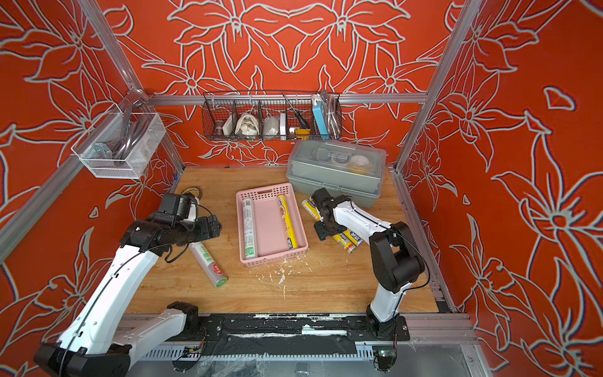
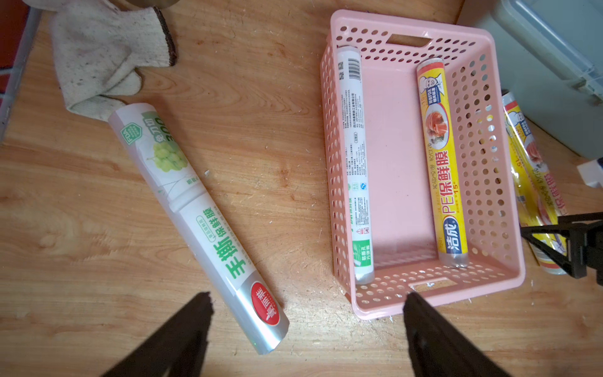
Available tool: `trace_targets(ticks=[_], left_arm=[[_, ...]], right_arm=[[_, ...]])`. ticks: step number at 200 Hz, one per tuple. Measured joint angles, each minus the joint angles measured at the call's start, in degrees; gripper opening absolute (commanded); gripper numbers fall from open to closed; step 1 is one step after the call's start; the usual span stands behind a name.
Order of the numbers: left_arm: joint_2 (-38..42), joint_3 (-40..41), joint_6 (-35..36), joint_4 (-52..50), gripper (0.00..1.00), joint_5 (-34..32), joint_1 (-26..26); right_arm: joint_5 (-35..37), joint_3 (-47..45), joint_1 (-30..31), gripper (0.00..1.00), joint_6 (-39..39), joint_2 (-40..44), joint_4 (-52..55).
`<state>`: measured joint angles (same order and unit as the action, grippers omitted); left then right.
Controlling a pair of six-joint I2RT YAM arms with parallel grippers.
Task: Put the plastic wrap into the basket
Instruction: Pick up the plastic wrap from the center of the board.
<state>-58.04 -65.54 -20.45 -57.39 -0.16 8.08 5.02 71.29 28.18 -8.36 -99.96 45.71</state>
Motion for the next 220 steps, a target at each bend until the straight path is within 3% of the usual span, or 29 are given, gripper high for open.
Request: trace_targets(ticks=[139,220], left_arm=[[7.2,1.1,0.9,2.6,0.98,3.0,-0.2],[6.3,1.1,0.9,2.7,0.98,3.1,-0.3]], right_arm=[[2.2,4.9,-0.5,0.70,1.4,-8.6,-1.2],[2.1,5.3,-0.7,0.62,1.7,-11.1,-1.2]])
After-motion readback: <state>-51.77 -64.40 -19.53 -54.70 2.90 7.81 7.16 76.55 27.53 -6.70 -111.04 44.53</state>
